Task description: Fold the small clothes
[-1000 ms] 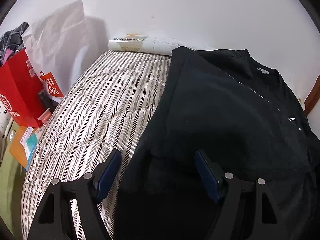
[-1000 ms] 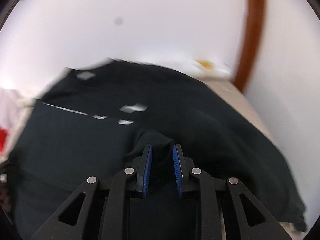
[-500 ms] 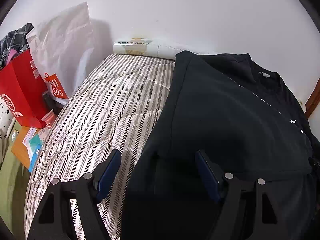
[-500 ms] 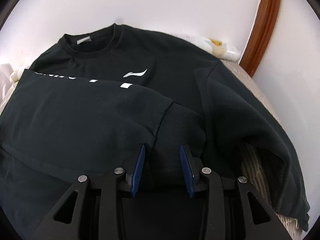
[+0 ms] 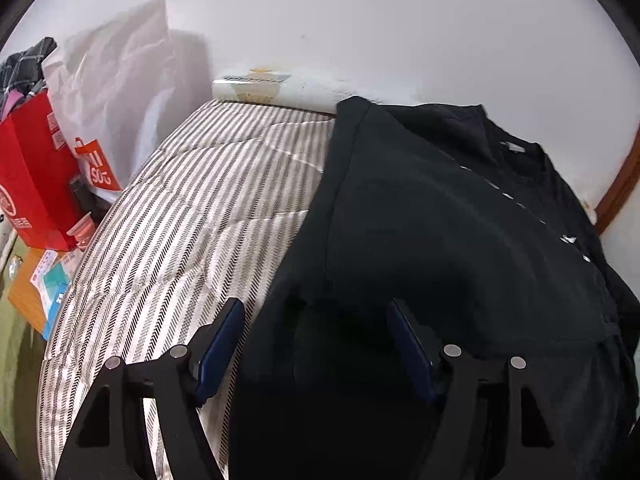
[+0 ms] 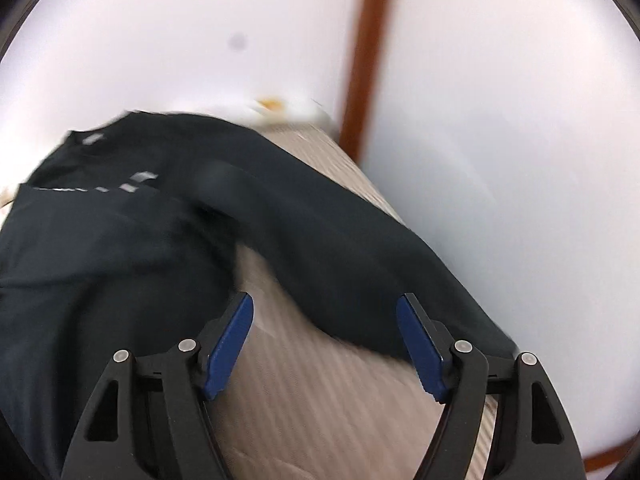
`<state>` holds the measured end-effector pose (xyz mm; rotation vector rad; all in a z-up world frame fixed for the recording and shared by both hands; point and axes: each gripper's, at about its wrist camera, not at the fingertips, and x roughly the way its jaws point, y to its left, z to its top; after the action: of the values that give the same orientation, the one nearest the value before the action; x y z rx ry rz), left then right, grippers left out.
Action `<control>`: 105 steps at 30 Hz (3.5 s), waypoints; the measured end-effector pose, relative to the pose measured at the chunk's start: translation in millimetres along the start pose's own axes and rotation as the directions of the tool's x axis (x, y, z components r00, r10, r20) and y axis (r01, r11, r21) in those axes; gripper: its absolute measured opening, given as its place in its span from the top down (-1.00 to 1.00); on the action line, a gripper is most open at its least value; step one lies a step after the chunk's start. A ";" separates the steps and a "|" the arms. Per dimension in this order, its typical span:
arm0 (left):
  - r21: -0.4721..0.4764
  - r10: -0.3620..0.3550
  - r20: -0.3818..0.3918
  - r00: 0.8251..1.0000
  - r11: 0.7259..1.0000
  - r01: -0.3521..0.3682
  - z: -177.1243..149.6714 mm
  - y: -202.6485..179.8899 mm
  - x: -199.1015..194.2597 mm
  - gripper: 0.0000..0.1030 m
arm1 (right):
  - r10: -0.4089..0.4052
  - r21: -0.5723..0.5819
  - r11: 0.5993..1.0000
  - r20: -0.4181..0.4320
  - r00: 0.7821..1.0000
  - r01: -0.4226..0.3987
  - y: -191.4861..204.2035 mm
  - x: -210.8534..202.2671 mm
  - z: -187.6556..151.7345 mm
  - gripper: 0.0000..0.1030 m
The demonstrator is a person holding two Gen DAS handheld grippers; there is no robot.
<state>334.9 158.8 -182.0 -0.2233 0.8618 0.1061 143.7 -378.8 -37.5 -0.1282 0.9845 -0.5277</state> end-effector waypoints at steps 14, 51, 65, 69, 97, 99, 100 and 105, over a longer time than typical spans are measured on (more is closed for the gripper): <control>0.056 -0.064 -0.047 0.997 0.996 0.066 -37.3 -43.0 -58.0 -0.39 | -0.052 0.060 0.997 -0.068 0.996 0.056 -129.5 19.7 -67.1 -0.45; 0.102 0.017 -0.027 0.999 0.995 -0.014 -52.9 -5.5 -111.1 -0.40 | 0.434 -0.239 0.898 0.338 0.835 -0.370 158.8 -125.4 116.4 0.77; 0.084 -0.101 -0.065 0.993 0.991 0.107 -44.5 11.9 -79.6 -0.40 | 0.437 -0.409 0.830 0.053 0.898 -0.380 361.2 -17.7 79.0 0.47; 0.081 -0.120 -0.073 0.990 0.989 0.125 -42.2 12.4 -79.2 -0.40 | 0.371 -0.379 0.866 0.053 0.927 -0.325 345.9 7.8 62.1 -0.78; 0.353 -0.201 -0.098 0.975 0.909 0.223 -31.1 -191.0 -78.9 -0.40 | 0.321 -0.201 0.928 0.009 0.947 -0.313 134.4 9.8 1.0 0.52; 0.406 -0.184 -0.112 0.977 0.889 0.214 -35.0 -215.9 -68.0 -0.40 | 0.337 -0.172 0.926 -0.029 0.941 -0.336 124.9 24.1 -4.0 0.55; 0.429 -0.177 -0.116 0.977 0.879 0.210 -37.3 -223.8 -64.3 -0.40 | 0.356 -0.148 0.921 -0.052 0.933 -0.360 119.3 31.8 -6.7 0.55; 0.535 -0.112 -0.096 0.989 0.832 0.146 -53.2 -257.2 -43.2 -0.40 | 0.382 -0.117 0.914 -0.062 0.922 -0.387 108.6 47.9 -13.3 0.55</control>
<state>314.6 -103.8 -143.6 0.2518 0.9014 -0.2750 193.6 -305.9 -117.9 -0.0353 1.0490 -0.1041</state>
